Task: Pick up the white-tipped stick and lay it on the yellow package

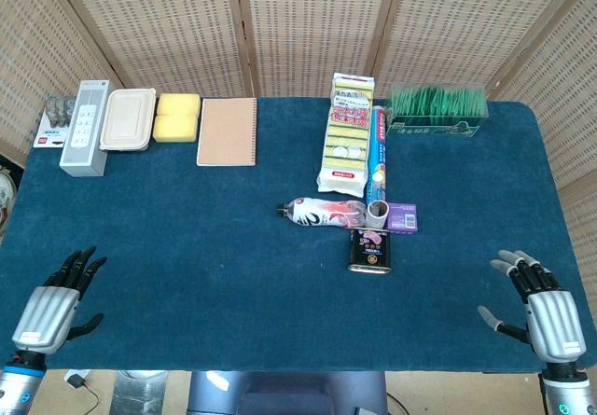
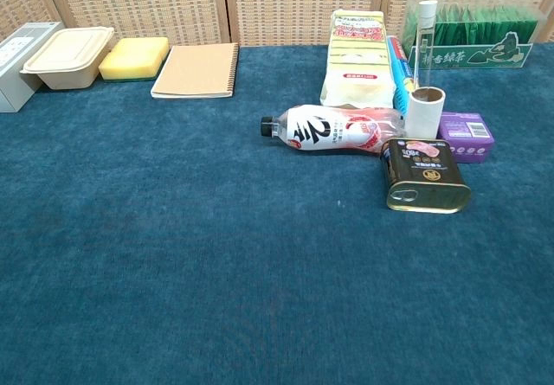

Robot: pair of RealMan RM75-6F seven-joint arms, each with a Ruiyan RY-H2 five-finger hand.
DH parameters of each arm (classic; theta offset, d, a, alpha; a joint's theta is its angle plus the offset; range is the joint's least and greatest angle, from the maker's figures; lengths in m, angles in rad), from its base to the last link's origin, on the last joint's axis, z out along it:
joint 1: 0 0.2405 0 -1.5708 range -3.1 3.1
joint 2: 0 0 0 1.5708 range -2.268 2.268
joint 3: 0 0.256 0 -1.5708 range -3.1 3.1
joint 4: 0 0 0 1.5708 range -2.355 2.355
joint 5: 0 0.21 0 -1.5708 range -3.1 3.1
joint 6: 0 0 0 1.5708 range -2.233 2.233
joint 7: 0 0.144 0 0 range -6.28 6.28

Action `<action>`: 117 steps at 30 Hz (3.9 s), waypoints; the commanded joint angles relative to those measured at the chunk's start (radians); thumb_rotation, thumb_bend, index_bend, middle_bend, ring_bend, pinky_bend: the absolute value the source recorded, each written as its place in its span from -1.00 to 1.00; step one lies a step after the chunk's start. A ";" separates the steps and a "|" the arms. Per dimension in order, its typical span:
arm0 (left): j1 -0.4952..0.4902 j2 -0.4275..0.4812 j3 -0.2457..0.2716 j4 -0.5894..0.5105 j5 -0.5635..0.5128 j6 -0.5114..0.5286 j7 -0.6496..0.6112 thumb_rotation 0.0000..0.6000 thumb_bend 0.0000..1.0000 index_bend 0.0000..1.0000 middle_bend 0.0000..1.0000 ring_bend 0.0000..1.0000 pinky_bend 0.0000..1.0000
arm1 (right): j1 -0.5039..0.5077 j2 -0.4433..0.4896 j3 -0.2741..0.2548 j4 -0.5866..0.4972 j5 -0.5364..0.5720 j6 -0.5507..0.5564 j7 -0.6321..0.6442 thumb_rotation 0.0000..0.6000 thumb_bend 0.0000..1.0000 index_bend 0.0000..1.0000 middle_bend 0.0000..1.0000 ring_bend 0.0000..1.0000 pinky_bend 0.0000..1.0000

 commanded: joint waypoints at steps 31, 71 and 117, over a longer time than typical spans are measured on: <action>-0.005 -0.001 0.000 0.016 0.031 0.007 -0.035 1.00 -0.61 -0.81 -0.93 -0.94 -0.46 | 0.138 -0.071 0.120 -0.030 0.089 -0.164 -0.026 0.77 -0.54 -0.46 -0.47 -0.51 -0.33; -0.006 0.010 -0.005 0.013 0.030 0.009 -0.054 1.00 -0.61 -0.81 -0.93 -0.94 -0.46 | 0.539 -0.153 0.335 -0.048 0.655 -0.756 -0.239 0.75 -0.54 -0.46 -0.47 -0.50 -0.31; 0.004 0.029 -0.003 0.014 0.058 0.046 -0.095 1.00 -0.61 -0.81 -0.93 -0.94 -0.46 | 0.705 -0.247 0.321 -0.120 0.905 -0.667 -0.478 0.74 -0.54 -0.38 -0.35 -0.40 -0.27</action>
